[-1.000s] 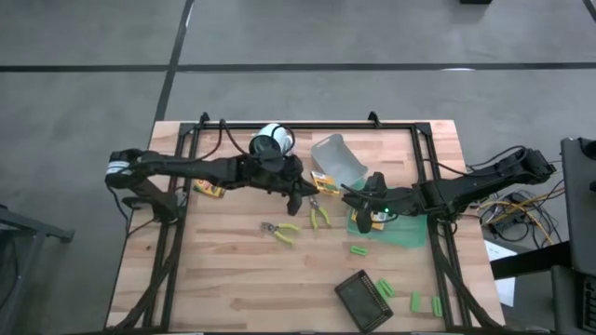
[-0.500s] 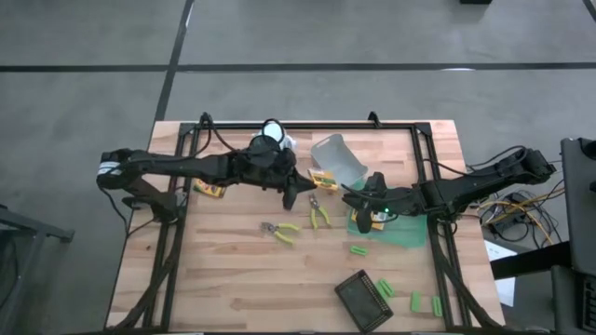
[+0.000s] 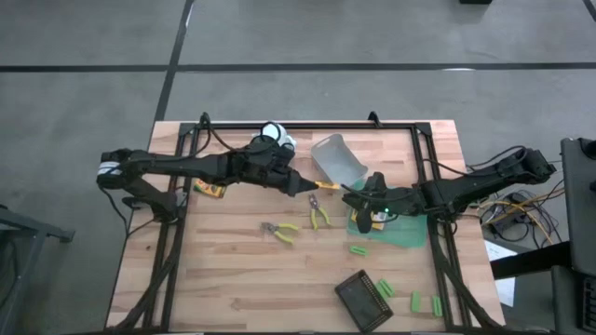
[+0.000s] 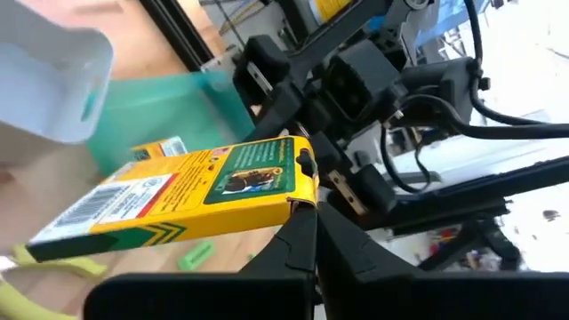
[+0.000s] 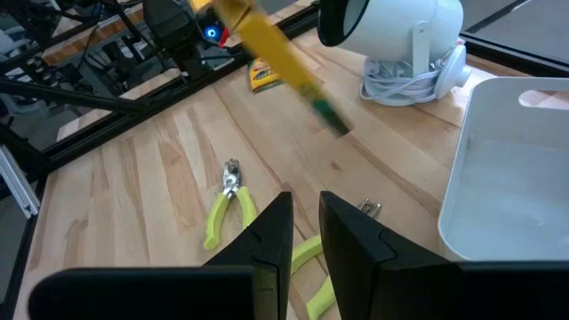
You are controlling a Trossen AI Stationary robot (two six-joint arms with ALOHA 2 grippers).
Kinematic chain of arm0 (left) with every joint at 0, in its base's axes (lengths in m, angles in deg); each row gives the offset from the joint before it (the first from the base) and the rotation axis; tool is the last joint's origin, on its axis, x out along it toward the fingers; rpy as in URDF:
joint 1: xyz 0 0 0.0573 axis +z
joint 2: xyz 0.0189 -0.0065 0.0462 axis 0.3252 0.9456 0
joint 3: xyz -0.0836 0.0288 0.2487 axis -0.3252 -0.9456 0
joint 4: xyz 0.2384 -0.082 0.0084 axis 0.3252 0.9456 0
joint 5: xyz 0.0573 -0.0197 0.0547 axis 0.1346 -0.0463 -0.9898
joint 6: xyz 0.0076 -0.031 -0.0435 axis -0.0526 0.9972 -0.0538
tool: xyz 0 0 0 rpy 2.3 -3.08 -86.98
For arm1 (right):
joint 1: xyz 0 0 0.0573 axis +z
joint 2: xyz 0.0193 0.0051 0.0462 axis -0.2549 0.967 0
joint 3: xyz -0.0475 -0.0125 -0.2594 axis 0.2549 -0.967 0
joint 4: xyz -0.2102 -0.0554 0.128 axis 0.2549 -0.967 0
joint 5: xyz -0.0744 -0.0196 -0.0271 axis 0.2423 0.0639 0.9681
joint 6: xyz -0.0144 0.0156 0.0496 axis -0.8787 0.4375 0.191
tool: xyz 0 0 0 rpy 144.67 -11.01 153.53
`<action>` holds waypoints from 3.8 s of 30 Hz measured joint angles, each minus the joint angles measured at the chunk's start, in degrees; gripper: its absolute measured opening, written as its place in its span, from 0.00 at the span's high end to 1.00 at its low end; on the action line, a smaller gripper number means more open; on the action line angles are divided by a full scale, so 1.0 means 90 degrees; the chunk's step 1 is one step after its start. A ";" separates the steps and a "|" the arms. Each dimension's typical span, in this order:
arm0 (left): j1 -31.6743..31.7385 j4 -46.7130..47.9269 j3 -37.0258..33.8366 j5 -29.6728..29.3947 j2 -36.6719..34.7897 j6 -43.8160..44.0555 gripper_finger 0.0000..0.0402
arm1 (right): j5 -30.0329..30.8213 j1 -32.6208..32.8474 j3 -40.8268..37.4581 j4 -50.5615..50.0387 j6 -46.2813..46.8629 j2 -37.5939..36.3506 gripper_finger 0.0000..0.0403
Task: Pick & Place School Supplies
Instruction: Put the yellow crayon box into the green bin
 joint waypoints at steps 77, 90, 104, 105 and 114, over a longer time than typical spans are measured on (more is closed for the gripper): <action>-0.0005 -0.0211 -0.0002 -0.0096 0.0000 0.0914 0.99 | 0.0568 -0.0212 0.0000 0.0197 0.0381 0.0418 0.69; -0.0002 -0.0213 -0.0002 -0.0094 0.0000 0.0895 0.99 | 0.0563 -0.0207 0.0000 0.0227 -0.0053 0.0964 0.55; -0.0002 -0.0274 -0.0002 -0.0043 0.0000 0.0866 0.99 | 0.0499 -0.0190 0.0000 0.1459 -0.2432 0.0789 0.65; -0.0002 -0.0276 -0.0002 -0.0043 0.0000 0.0866 0.99 | 0.0516 -0.0190 0.0000 0.1503 -0.2564 0.0787 0.66; 0.0002 -0.0395 -0.0005 -0.0019 0.0000 0.0867 0.99 | 0.0554 -0.0207 0.0000 0.2283 -0.3299 0.0797 0.70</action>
